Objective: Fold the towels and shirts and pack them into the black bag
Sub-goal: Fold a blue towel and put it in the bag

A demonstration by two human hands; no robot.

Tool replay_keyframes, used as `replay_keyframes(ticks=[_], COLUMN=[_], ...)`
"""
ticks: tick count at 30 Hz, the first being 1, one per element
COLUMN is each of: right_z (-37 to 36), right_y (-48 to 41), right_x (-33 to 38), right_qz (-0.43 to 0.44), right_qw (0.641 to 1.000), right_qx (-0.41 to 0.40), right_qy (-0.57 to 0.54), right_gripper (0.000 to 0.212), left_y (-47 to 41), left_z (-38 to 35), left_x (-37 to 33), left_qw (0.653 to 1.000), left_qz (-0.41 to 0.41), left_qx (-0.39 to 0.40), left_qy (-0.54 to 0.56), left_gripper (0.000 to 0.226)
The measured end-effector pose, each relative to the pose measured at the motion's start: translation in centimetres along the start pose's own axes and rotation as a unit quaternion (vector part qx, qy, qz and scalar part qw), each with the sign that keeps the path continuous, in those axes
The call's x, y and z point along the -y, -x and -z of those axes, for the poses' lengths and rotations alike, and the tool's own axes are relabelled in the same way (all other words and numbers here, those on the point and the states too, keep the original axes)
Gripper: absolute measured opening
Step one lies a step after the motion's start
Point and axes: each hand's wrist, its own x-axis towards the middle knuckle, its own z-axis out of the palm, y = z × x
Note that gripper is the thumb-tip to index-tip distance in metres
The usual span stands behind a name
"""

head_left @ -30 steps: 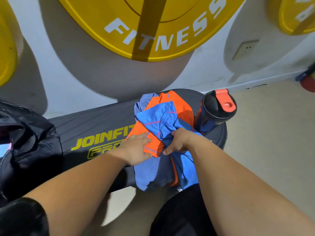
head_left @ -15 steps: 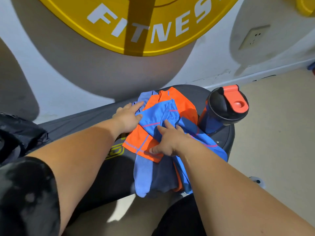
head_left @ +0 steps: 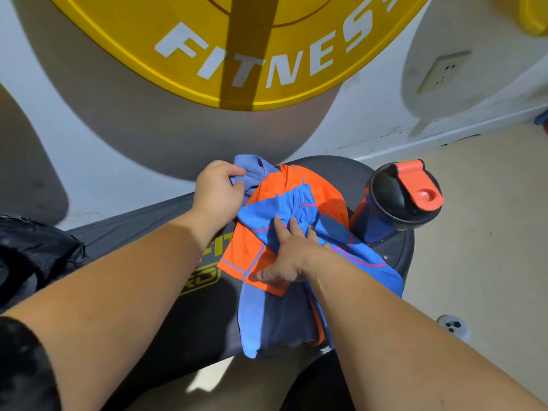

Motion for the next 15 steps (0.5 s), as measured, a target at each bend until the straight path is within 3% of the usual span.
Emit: replay_keyframes(ticks=[4, 8, 11, 15], right_z=[-0.4, -0.5, 0.1, 0.5], right_y=[-0.5, -0.7, 0.0, 1.1], right_x=[0.0, -0.1, 0.0, -0.3], right_qz=[-0.003, 0.031, 0.044, 0.008], right_qw=[0.999, 0.988, 0.96, 0.987], right_qx=[-0.019, -0.089, -0.182, -0.105], right_qy=[-0.026, -0.122, -0.208, -0.123], right_gripper=[0.138, 0.142, 0.127, 0.121], left_y=[0.1, 0.5, 0.4, 0.7], left_z=[3.9, 6.9, 8.6, 10.0], left_x=[-1.9, -4.0, -4.9, -5.7], left_qw=[0.995, 0.992, 0.995, 0.994], left_qz=[-0.047, -0.094, -0.073, -0.081], left_qx=[-0.08, -0.085, -0.064, -0.071], left_qy=[0.023, 0.019, 0.03, 0.033], left_gripper=[0.024, 0.027, 0.037, 0.037])
